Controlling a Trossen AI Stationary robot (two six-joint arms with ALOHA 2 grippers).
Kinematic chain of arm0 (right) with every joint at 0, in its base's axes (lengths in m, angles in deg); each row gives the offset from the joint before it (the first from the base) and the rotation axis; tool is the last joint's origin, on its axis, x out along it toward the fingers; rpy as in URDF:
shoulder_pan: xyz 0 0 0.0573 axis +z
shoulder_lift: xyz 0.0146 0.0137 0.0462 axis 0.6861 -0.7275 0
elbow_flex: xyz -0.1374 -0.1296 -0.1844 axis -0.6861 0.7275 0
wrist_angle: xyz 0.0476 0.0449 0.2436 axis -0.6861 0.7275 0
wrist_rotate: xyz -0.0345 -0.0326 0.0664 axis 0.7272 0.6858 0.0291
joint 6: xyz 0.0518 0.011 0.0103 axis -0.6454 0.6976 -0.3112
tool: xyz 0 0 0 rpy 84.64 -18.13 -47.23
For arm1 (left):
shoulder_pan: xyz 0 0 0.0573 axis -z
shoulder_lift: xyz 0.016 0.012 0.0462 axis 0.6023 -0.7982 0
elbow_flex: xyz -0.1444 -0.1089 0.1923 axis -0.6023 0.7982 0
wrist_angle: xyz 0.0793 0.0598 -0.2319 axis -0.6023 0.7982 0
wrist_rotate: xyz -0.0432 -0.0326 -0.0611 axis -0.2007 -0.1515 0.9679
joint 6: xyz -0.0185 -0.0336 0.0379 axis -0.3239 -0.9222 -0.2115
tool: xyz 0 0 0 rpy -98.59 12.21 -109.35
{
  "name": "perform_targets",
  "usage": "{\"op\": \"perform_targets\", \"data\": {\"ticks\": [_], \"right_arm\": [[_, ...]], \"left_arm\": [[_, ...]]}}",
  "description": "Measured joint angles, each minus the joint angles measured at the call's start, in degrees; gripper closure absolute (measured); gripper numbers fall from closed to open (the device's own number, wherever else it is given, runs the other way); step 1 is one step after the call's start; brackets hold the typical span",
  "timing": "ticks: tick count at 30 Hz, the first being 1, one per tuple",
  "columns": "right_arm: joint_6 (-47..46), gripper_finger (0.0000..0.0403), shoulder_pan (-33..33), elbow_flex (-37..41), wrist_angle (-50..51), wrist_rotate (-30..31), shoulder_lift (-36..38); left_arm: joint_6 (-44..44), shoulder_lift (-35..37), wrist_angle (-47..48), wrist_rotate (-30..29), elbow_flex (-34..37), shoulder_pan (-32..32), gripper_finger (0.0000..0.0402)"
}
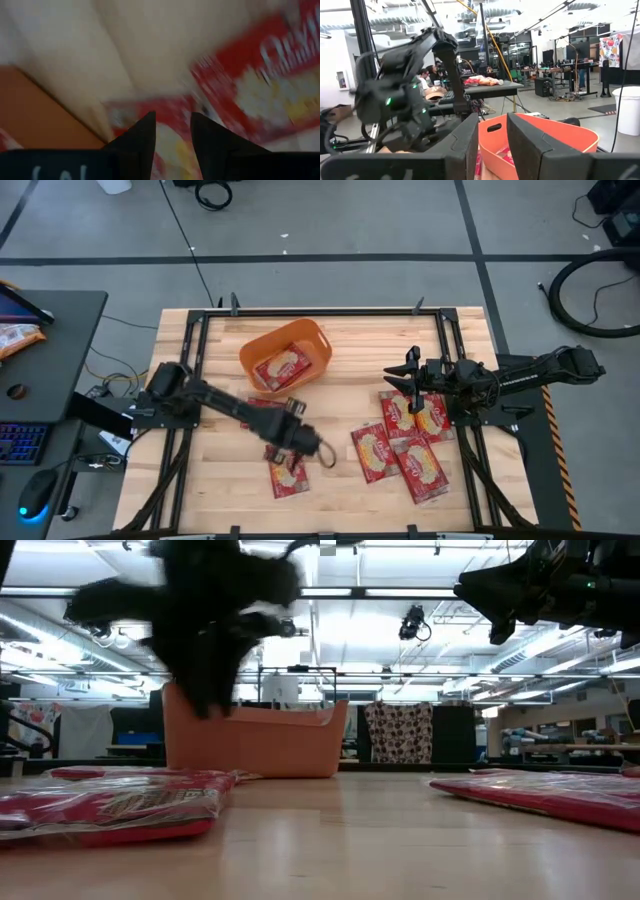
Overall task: Sort popcorn bags into baskets
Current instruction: Put the red popcorn bag into the orange bin
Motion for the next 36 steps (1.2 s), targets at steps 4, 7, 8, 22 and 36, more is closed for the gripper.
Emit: {"op": "perform_targets", "data": {"ticks": [4, 7, 8, 22, 36], "right_arm": [[0.00, 0.0295, 0.01, 0.00, -0.02, 0.00, 0.02], [0.00, 0.0295, 0.00, 0.00, -0.16, 0.00, 0.02], [-0.02, 0.0295, 0.01, 0.00, -0.20, 0.00, 0.02], [-0.02, 0.0295, 0.00, 0.00, -0.22, 0.13, 0.01], [0.17, 0.0295, -0.01, 0.00, -0.22, 0.17, 0.01]], "left_arm": [[-6.54, -0.02, 2.75, -1.45, 3.67, 4.34, 0.0274], [-12.20, -0.02, 3.53, -1.84, 6.14, 6.57, 0.0274], [-13.93, -0.02, 3.63, -2.05, 6.90, 7.15, 0.0274], [-25.32, -0.02, 3.27, -8.74, 16.19, 9.35, 0.0227], [-28.84, -0.04, -2.74, -11.38, 21.05, 9.39, 0.0321]]}}
